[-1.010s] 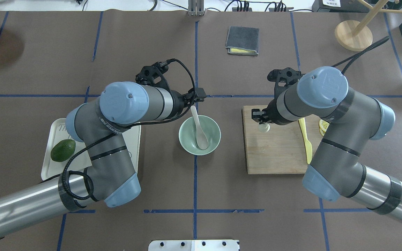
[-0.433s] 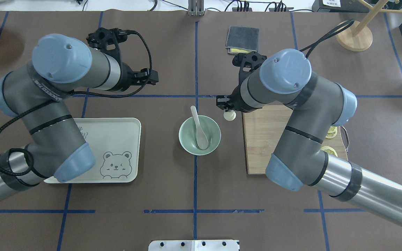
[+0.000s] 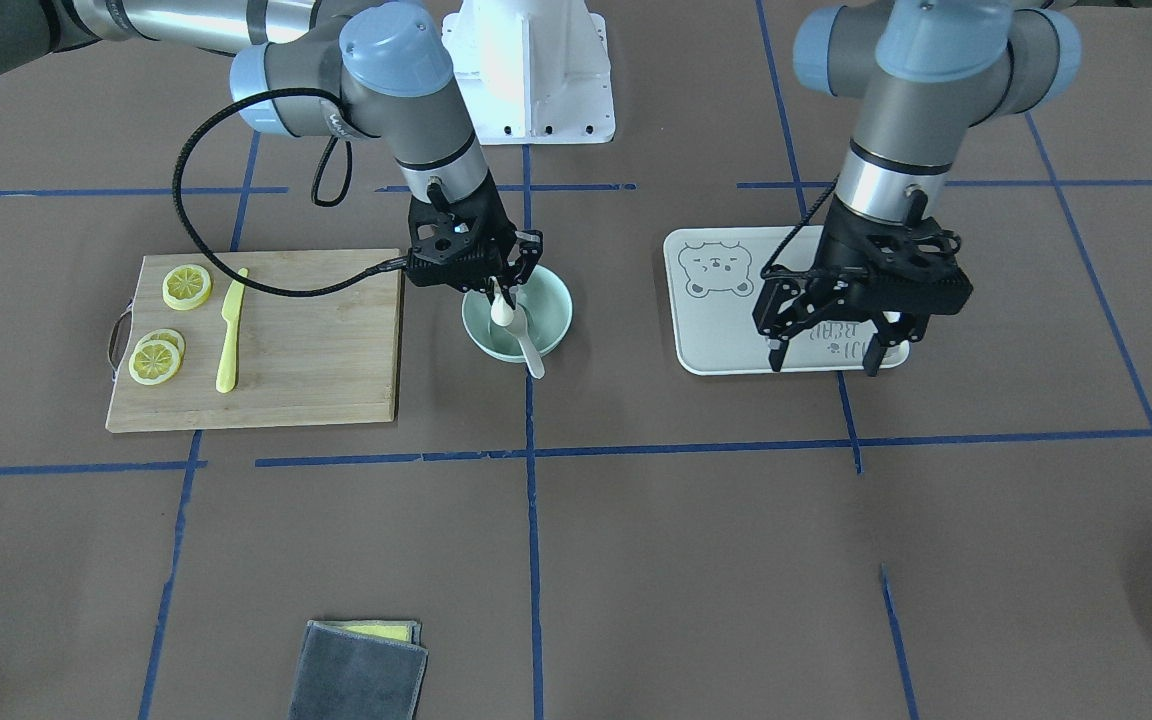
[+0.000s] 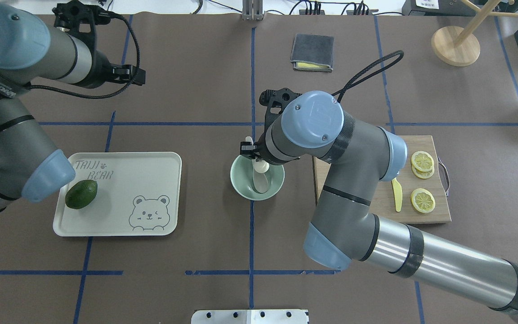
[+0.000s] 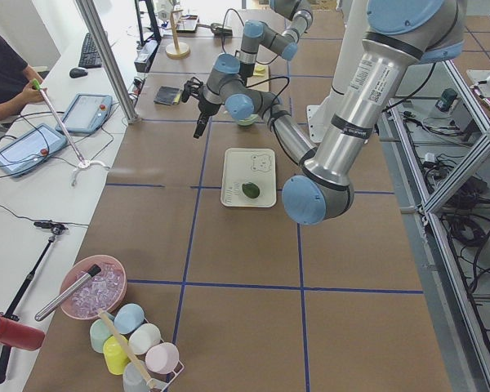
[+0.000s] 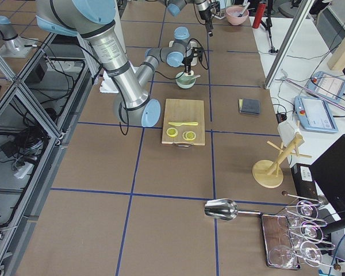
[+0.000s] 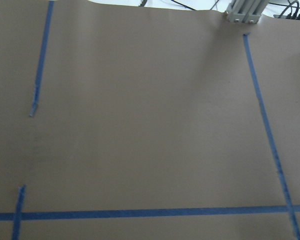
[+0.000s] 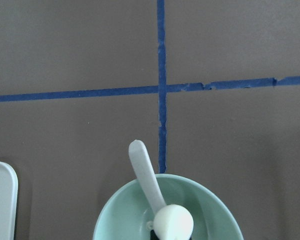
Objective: Put spoon and bun in bowl
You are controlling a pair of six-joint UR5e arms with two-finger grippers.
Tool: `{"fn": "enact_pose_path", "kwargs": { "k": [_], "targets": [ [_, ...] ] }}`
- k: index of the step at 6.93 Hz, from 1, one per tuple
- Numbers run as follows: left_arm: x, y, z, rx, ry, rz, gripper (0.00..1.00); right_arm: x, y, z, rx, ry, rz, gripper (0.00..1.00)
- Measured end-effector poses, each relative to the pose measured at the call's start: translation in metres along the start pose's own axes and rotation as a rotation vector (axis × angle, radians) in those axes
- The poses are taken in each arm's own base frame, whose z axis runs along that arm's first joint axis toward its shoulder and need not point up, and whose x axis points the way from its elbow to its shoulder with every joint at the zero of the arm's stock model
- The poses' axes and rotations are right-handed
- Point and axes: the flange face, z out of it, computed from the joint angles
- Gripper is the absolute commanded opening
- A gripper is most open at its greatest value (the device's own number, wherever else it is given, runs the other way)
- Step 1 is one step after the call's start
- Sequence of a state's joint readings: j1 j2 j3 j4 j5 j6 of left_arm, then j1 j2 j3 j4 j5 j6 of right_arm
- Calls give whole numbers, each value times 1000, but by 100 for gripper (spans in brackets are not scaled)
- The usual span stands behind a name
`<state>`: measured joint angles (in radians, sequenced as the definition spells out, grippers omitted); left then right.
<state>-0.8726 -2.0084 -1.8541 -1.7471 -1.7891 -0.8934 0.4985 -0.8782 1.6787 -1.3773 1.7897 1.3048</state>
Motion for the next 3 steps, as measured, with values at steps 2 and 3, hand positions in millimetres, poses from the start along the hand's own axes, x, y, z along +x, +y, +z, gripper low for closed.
{"fn": "enact_pose_path", "kwargs": {
  "k": [2,3],
  "targets": [
    [-56,-20,-8,-2,-46,94,100,-7,7,3,-1,-1,0,100],
    [-79,-29,-12,-5,-59,134,100,-7,7,4,0,-1,0,100]
  ]
}}
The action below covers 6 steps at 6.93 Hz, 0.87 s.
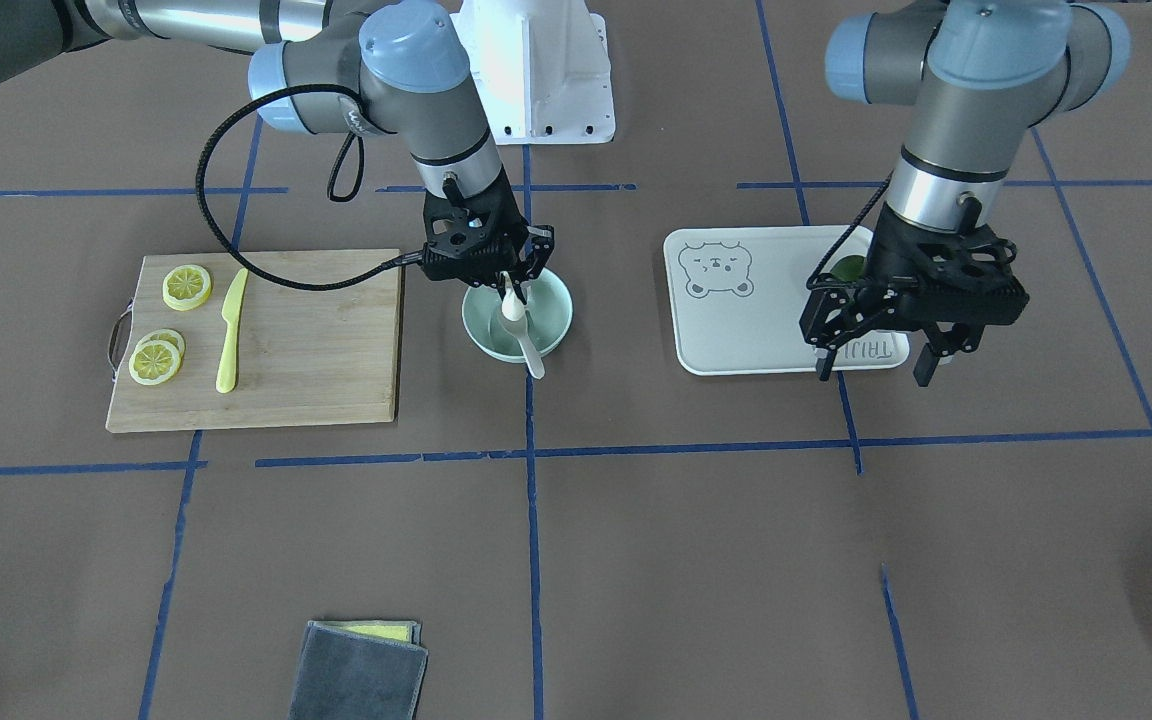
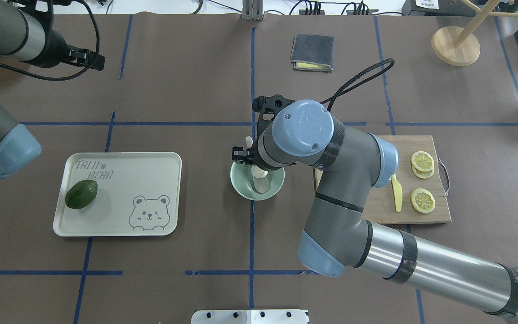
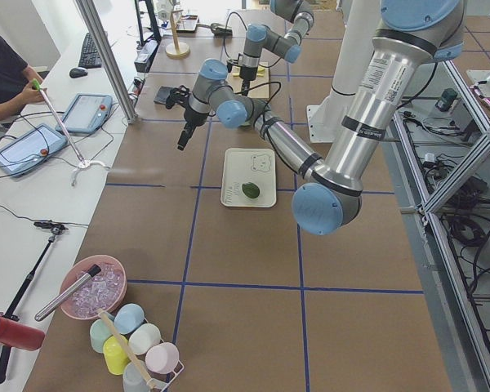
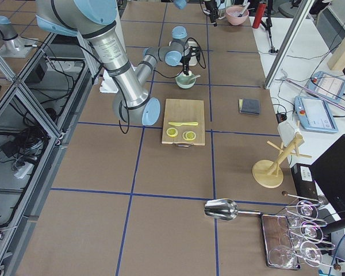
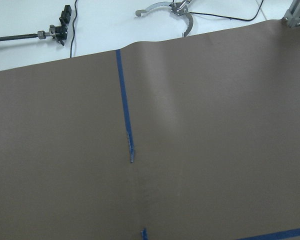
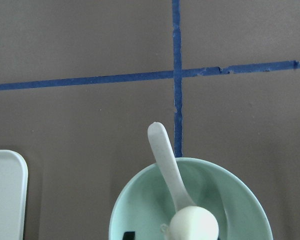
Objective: Put spoon and bun in bowl
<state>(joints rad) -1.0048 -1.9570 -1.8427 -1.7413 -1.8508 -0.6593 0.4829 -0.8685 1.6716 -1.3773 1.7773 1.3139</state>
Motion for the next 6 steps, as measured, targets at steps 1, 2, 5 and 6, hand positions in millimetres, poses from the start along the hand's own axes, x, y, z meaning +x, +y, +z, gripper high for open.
{"fn": "enact_pose_path", "kwargs": {
  "k": [1,2,5,6],
  "targets": [
    [-20,-3,-2,-2,-13,32,100,0,0,0,1,-1,1,100],
    [-38,-6,-5,-2,-29,61,100,0,0,0,1,-2,1,100],
    [-87,-11,-9,-16,-59,131,100,-1,0,-1,2,-5,8,100],
    [-94,-12,-8,-21,-64,140,100,-1,0,-2,3,-6,9,100]
  ]
}}
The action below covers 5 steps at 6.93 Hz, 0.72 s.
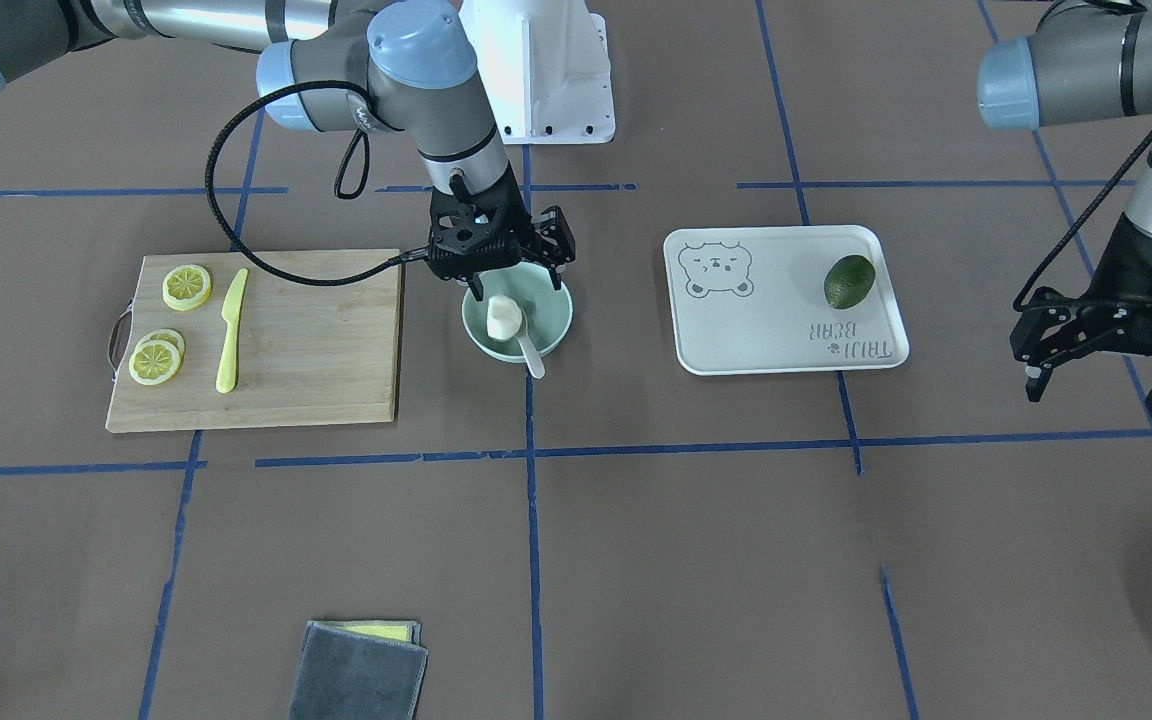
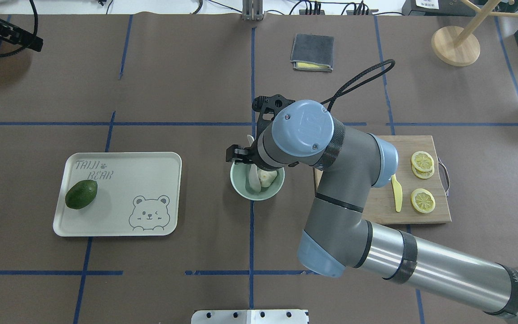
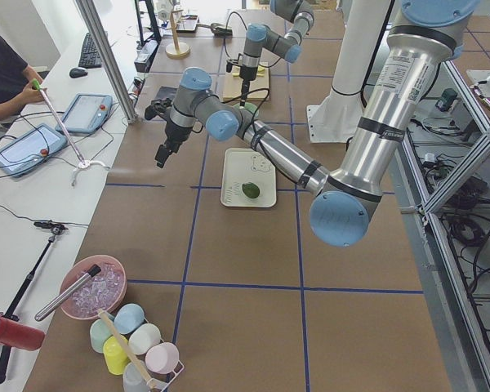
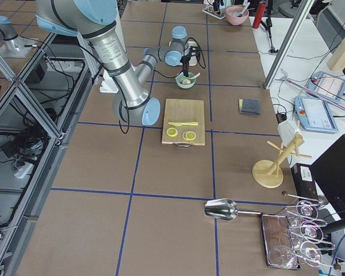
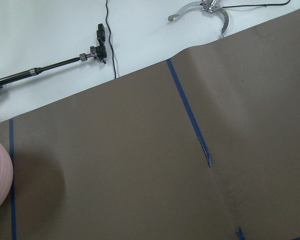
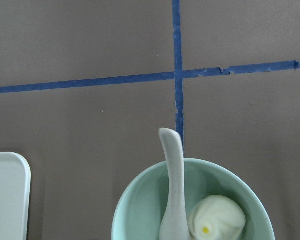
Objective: Put spoon and bun in bowl
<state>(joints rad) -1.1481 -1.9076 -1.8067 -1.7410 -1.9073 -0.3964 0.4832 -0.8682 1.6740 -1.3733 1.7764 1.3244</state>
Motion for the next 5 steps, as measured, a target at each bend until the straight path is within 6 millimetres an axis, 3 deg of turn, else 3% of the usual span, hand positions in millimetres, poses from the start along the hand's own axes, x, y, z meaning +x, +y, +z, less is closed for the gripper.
{"fn": "enact_pose_path", "kwargs": {
  "k": [2,3,5],
  "targets": [
    [-22,4,8,-27,-9,-6,100,1,-5,-6,7,-4,3,100],
    [-48,10,15,-66,13,-15,100,11,-20,-18,13,-3,15,100],
    [-125,37,26,-148,64,-16,100,77,-74,-70,-21,28,25,100]
  ]
}}
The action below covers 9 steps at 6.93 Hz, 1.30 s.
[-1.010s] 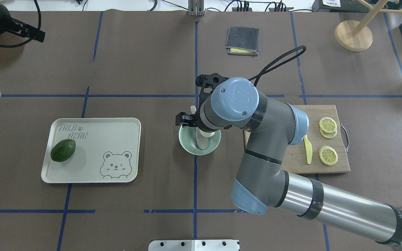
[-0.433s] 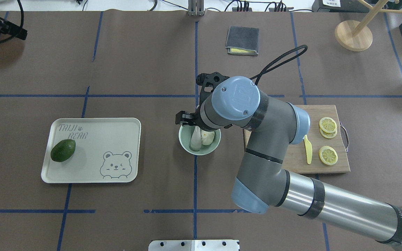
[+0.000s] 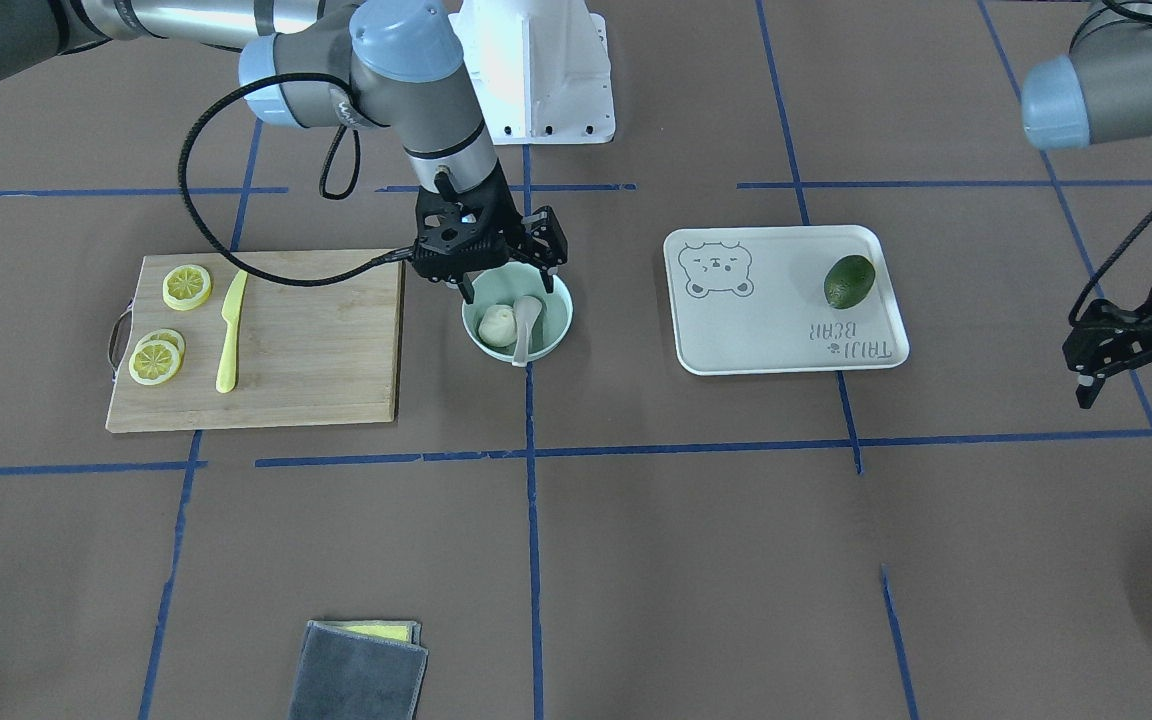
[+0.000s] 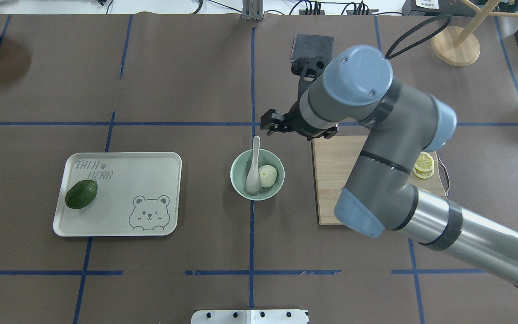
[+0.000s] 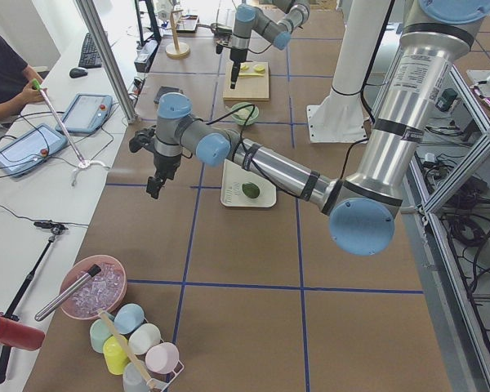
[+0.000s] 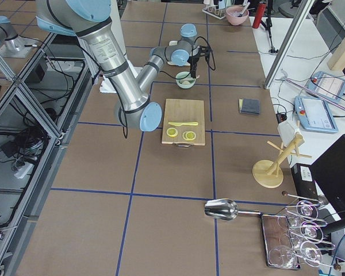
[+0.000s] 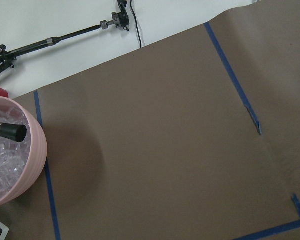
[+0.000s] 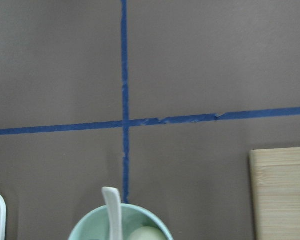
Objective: Put spoon and bun in bowl
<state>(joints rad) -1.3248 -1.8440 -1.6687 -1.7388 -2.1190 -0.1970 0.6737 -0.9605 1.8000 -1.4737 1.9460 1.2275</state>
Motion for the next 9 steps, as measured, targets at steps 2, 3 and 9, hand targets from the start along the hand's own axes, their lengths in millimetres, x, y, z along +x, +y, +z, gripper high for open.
{"fn": "enact_pose_path", "kwargs": {
  "k": [2,3,9],
  "targets": [
    [-64,30,8,-62,46,-43,100,81,-37,-52,-21,43,-83,100],
    [-99,48,13,-102,92,-52,100,126,-54,-72,-31,59,-124,100],
    [-145,91,27,-161,136,-59,100,458,-97,-154,-94,178,-298,100]
  ]
}}
